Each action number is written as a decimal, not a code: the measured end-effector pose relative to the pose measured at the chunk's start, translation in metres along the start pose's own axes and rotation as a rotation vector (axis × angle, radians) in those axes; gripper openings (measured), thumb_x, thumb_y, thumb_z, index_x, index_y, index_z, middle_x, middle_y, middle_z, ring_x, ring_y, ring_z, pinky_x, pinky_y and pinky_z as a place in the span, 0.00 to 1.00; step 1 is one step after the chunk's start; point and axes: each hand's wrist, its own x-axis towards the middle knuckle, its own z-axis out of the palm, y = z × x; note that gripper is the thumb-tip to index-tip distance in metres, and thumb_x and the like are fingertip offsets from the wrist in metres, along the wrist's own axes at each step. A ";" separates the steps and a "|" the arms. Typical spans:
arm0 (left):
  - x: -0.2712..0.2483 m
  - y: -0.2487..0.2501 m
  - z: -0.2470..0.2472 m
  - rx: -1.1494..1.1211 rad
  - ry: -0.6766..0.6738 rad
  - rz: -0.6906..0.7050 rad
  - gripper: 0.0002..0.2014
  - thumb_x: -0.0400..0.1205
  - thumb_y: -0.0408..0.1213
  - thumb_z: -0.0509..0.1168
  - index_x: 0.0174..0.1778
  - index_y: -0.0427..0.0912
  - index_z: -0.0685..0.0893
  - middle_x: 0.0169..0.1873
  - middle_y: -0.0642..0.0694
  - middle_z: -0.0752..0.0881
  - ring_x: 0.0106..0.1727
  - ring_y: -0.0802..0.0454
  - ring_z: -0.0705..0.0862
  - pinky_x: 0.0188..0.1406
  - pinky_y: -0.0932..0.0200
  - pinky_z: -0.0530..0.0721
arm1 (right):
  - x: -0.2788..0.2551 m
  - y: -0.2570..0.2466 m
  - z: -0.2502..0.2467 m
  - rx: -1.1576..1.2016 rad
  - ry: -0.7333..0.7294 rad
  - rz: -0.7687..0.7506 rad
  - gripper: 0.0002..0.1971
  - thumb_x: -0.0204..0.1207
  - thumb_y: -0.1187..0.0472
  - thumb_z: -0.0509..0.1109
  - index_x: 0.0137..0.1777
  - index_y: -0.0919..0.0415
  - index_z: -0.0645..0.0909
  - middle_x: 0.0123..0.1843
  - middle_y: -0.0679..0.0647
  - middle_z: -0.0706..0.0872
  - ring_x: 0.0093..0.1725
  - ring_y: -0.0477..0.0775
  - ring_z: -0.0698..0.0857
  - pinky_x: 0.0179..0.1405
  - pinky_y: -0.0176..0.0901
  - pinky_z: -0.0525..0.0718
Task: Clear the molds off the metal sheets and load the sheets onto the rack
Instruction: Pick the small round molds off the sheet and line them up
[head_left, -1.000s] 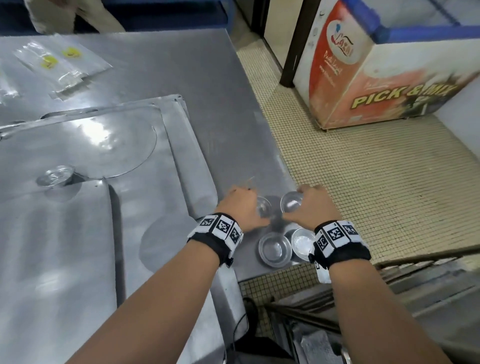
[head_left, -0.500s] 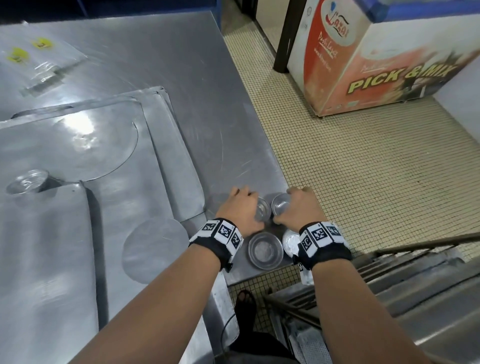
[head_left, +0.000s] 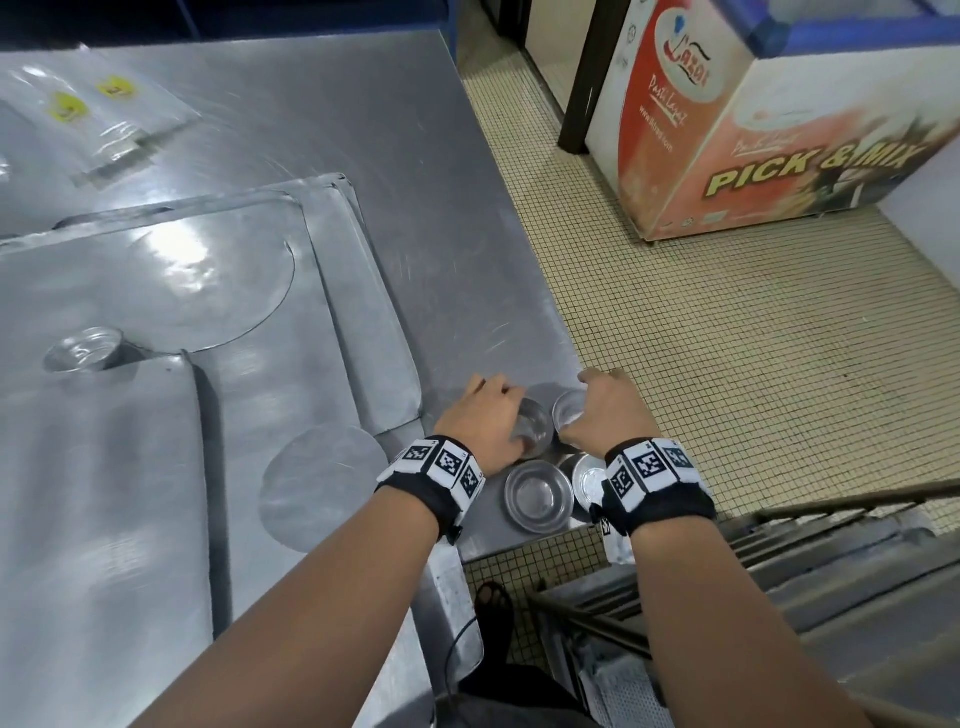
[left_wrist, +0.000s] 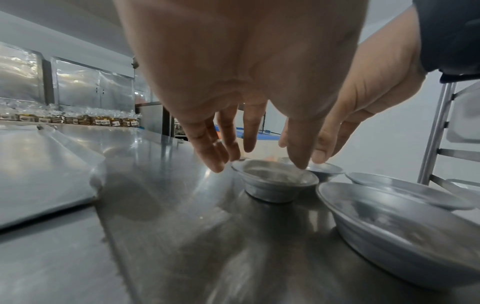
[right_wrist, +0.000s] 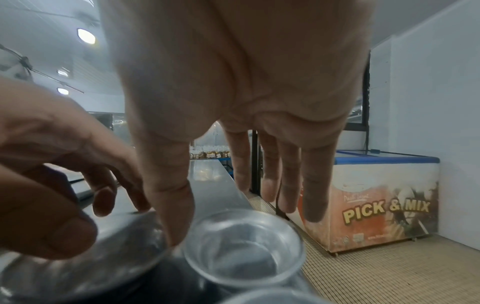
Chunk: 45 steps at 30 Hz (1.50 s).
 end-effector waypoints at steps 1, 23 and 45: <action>-0.003 -0.002 -0.002 0.000 0.015 -0.009 0.27 0.80 0.46 0.68 0.74 0.43 0.73 0.65 0.45 0.76 0.69 0.45 0.71 0.68 0.49 0.77 | -0.001 -0.003 0.000 -0.006 0.014 -0.028 0.33 0.67 0.60 0.82 0.72 0.60 0.76 0.66 0.60 0.77 0.65 0.62 0.81 0.64 0.54 0.85; -0.217 -0.201 -0.111 -0.099 0.097 -0.711 0.11 0.77 0.43 0.66 0.50 0.44 0.88 0.49 0.45 0.87 0.48 0.44 0.87 0.52 0.51 0.87 | -0.078 -0.277 0.067 -0.276 -0.268 -0.615 0.17 0.74 0.58 0.73 0.62 0.58 0.84 0.59 0.56 0.86 0.56 0.59 0.87 0.58 0.52 0.87; -0.307 -0.428 -0.140 0.065 0.324 -1.045 0.33 0.75 0.54 0.68 0.74 0.46 0.71 0.72 0.40 0.70 0.74 0.37 0.66 0.67 0.42 0.70 | -0.013 -0.521 0.186 -0.275 -0.169 -0.629 0.40 0.68 0.49 0.76 0.80 0.55 0.67 0.71 0.63 0.77 0.74 0.68 0.71 0.70 0.55 0.76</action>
